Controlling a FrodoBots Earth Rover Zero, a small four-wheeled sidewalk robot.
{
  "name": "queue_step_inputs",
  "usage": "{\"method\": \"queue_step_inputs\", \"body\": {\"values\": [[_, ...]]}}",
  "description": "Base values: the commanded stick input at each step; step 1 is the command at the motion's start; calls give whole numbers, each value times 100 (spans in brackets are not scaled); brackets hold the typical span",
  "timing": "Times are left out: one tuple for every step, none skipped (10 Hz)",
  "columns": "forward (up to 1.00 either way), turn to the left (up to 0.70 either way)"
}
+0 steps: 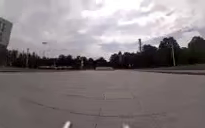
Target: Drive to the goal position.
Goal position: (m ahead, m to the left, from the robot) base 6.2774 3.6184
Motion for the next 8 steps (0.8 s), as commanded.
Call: {"method": "queue_step_inputs", "body": {"values": [[70, 3], [70, 3], [70, 2], [70, 2], [70, 3], [70, 2], [70, 2], [70, 3]]}}
